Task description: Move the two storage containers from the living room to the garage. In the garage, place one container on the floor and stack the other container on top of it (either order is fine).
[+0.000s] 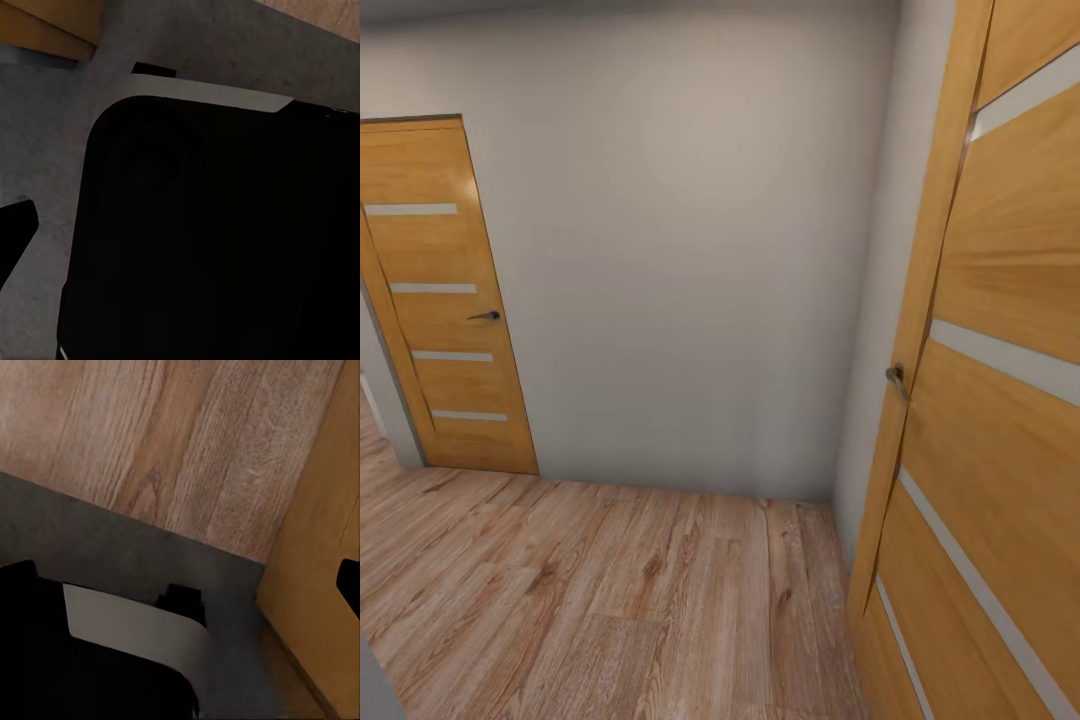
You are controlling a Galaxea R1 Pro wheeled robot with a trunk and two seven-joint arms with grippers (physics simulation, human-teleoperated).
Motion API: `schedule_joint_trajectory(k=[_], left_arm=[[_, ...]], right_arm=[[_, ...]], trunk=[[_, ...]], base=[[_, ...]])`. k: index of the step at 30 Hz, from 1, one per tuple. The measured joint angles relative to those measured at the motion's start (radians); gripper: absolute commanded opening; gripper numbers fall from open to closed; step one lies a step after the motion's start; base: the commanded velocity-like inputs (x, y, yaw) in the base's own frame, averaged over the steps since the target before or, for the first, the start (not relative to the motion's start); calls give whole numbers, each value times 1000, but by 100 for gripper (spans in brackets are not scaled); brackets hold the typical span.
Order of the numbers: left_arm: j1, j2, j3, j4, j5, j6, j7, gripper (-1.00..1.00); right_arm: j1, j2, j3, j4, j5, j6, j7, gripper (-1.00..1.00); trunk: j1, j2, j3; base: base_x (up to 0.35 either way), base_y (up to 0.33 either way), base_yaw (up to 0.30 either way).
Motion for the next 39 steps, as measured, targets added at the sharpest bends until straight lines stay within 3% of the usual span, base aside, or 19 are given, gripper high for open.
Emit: schedule_joint_trajectory(k=[6, 10, 14, 39], left_arm=[[0, 0, 0, 0, 0, 0, 0, 100], [0, 0, 0, 0, 0, 0, -1, 100], [0, 0, 0, 0, 0, 0, 0, 100], [0, -1, 0, 0, 0, 0, 0, 100]], right_arm=[[69, -17, -3, 0, -8, -22, -7, 100], [82, -21, -3, 1, -89, -24, -43, 100], [83, -21, -3, 1, -107, -22, -67, 100], [84, -20, 7, -1, -106, 3, -77, 100]], trunk=[[0, 0, 0], [0, 0, 0], [0, 0, 0], [0, 0, 2]], base=[[0, 0, 0], [0, 0, 0], [0, 0, 0], [0, 0, -49]])
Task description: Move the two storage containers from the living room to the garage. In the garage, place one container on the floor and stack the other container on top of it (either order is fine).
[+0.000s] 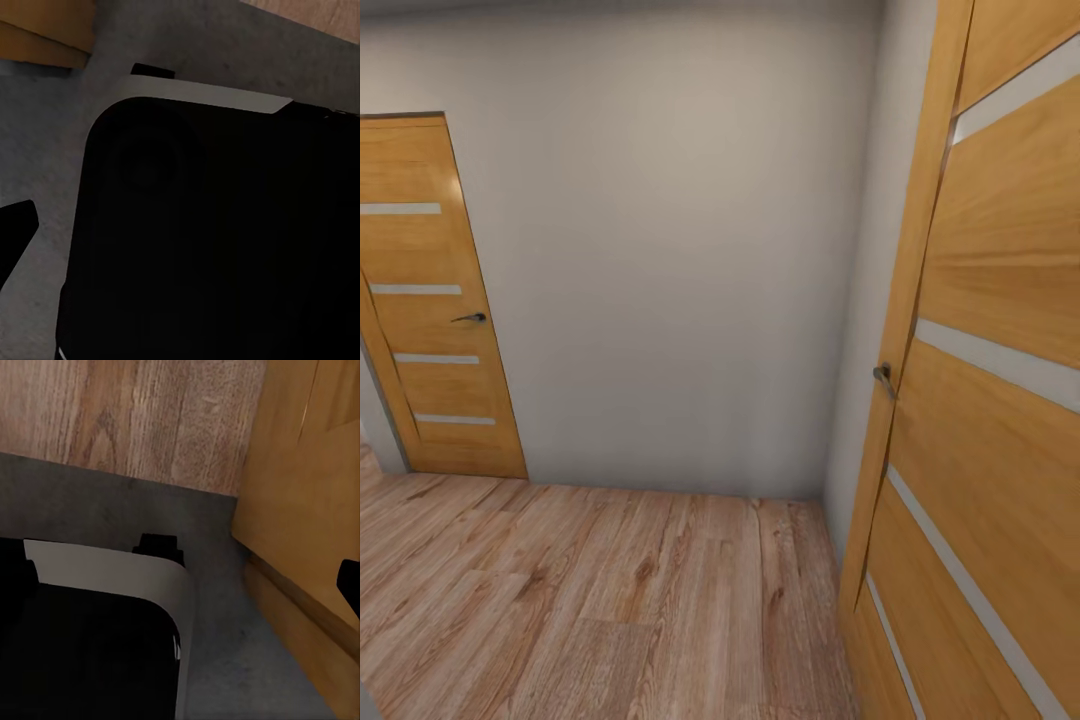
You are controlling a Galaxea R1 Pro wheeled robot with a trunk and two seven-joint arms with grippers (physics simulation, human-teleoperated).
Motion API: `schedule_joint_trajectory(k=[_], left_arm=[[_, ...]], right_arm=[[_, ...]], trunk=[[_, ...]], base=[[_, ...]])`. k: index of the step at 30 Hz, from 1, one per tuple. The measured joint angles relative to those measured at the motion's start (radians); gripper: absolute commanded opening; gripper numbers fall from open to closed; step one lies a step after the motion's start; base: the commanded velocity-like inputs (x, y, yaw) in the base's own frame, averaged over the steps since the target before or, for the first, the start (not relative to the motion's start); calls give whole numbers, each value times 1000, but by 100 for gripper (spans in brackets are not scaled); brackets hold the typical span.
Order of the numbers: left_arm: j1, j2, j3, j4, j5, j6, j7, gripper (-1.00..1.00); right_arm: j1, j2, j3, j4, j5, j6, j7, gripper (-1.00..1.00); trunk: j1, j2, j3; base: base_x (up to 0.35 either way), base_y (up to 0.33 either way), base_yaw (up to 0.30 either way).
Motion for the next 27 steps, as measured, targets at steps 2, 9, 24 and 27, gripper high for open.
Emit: schedule_joint_trajectory(k=[2, 9, 24, 27], left_arm=[[0, 0, 0, 0, 0, 0, 0, 100], [0, 1, 0, 0, 0, 0, 0, 100], [0, 1, 0, 0, 0, 0, 0, 100], [0, 1, 0, 0, 1, 0, 0, 100]], right_arm=[[0, 0, 0, 0, 0, 0, 0, 100], [0, -1, 0, 0, 0, 0, 1, 100], [0, -2, 2, 0, 2, -1, -4, 100], [0, -2, 2, 0, 2, -1, -3, 100]], trunk=[[0, 0, 0], [0, 0, 0], [0, 0, 0], [0, 0, 0]], base=[[0, 0, -1], [0, 0, 0], [0, -53, 0], [0, -3, 0]])
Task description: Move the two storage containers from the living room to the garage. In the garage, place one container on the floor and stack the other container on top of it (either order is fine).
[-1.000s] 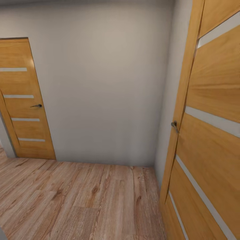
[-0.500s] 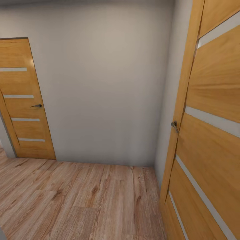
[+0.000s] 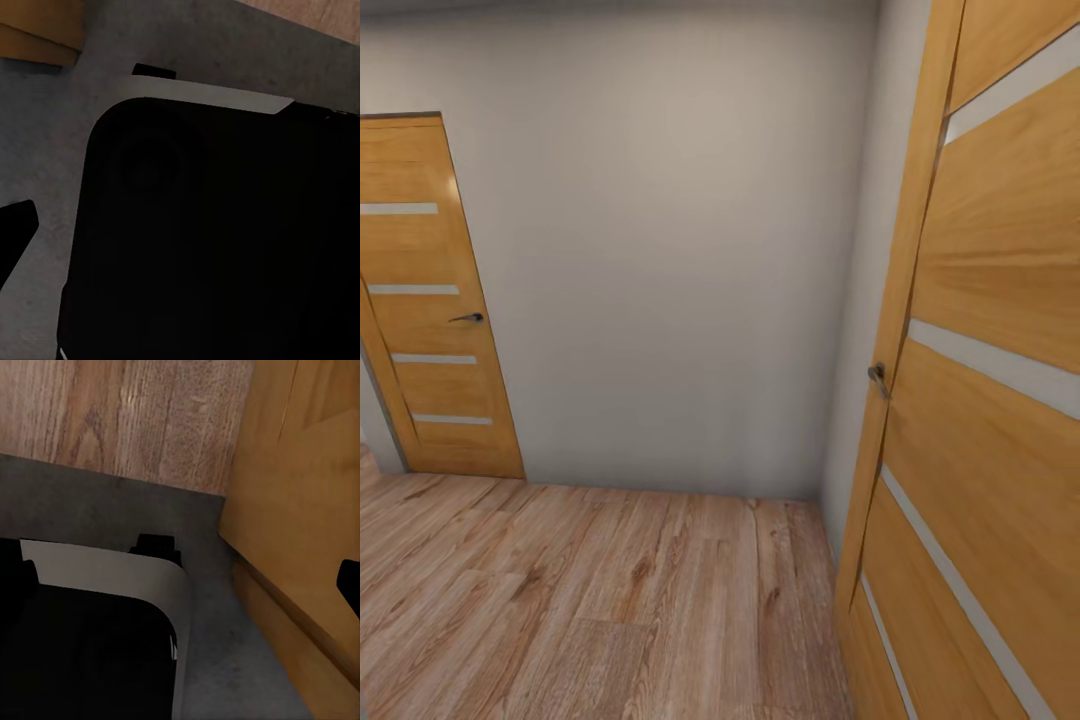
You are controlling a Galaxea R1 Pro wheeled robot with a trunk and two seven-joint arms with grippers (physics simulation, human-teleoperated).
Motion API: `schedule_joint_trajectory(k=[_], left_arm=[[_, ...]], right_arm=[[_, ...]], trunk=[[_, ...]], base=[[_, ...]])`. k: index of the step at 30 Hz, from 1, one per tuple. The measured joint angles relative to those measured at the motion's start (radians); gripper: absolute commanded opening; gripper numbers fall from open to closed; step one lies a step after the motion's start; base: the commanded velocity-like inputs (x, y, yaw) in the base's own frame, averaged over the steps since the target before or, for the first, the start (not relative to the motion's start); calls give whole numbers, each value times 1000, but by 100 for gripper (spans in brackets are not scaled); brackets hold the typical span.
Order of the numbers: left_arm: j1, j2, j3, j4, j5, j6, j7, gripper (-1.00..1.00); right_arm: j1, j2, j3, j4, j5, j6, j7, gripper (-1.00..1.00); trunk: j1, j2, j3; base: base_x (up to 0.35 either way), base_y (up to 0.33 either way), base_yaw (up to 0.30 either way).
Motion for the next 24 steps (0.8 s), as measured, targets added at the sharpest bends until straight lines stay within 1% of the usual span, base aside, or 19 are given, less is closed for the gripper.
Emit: schedule_joint_trajectory(k=[11, 15, 24], left_arm=[[0, 0, 0, 0, 1, 0, 0, 100], [0, 0, 0, 0, 1, 1, 0, 100], [0, 0, 0, 0, 2, 0, 0, 100]], right_arm=[[0, 0, 0, 0, 0, 0, -1, 100], [0, 0, 0, 0, 0, 0, -1, 100], [0, 0, 0, 0, 0, 0, 0, 100]], trunk=[[0, 0, 0], [0, 0, 0], [-1, 0, 0]], base=[[17, 0, 0], [237, 0, 0], [313, 0, 0]])
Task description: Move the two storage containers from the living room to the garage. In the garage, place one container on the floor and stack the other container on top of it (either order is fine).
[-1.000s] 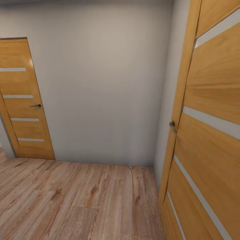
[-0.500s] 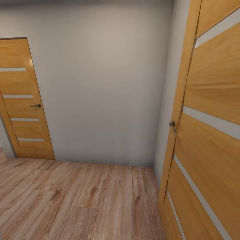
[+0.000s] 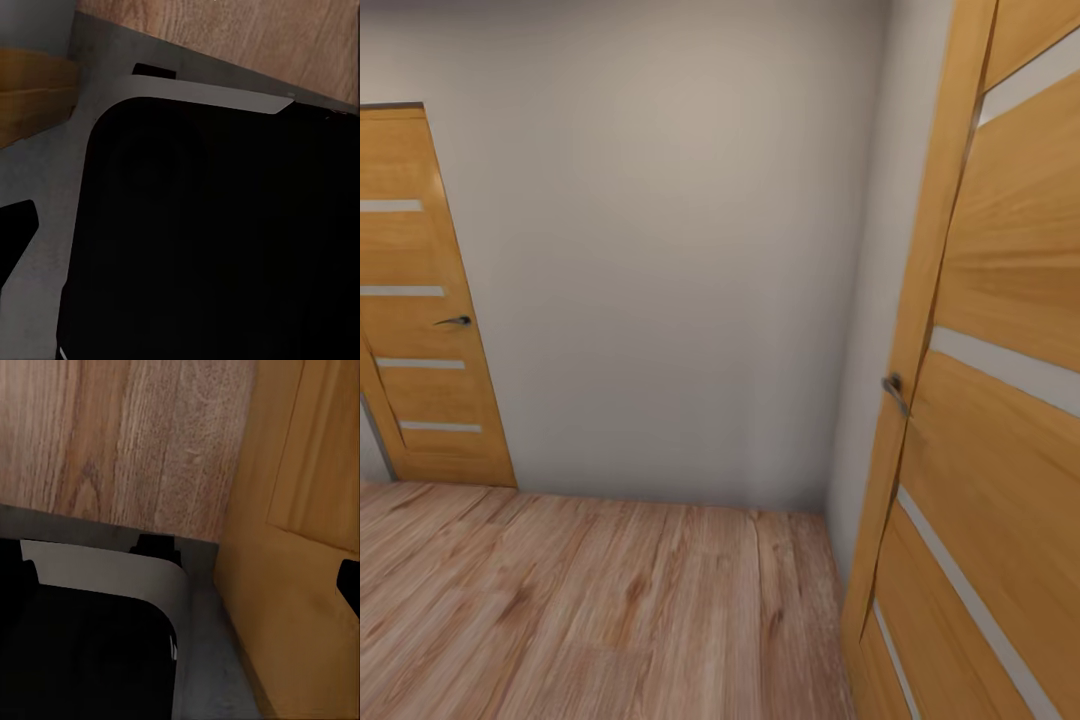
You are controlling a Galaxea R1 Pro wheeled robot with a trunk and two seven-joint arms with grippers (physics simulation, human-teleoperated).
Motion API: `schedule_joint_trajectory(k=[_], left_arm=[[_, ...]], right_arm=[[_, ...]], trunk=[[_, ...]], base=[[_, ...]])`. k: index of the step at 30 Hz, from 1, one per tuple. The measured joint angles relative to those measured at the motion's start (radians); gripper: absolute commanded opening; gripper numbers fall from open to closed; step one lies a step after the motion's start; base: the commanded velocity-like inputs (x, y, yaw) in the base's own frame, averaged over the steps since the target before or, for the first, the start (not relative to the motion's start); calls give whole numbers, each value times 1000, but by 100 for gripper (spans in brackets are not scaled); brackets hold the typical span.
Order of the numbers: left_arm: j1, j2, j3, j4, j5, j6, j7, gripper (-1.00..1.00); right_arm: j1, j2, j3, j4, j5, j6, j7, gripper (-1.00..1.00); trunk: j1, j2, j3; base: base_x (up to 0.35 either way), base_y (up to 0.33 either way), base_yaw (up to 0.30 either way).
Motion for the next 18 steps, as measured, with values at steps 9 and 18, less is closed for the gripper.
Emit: schedule_joint_trajectory(k=[9, 18], left_arm=[[0, 1, 0, 0, 1, 0, 0, 100], [0, 1, 0, 0, 1, 0, 0, 100]], right_arm=[[0, 1, 0, 0, 0, 1, 0, 100], [0, 2, 0, 0, 0, 2, 0, 100]], trunk=[[0, 0, 0], [0, 0, 0]], base=[[321, 0, 0], [322, 0, 0]])
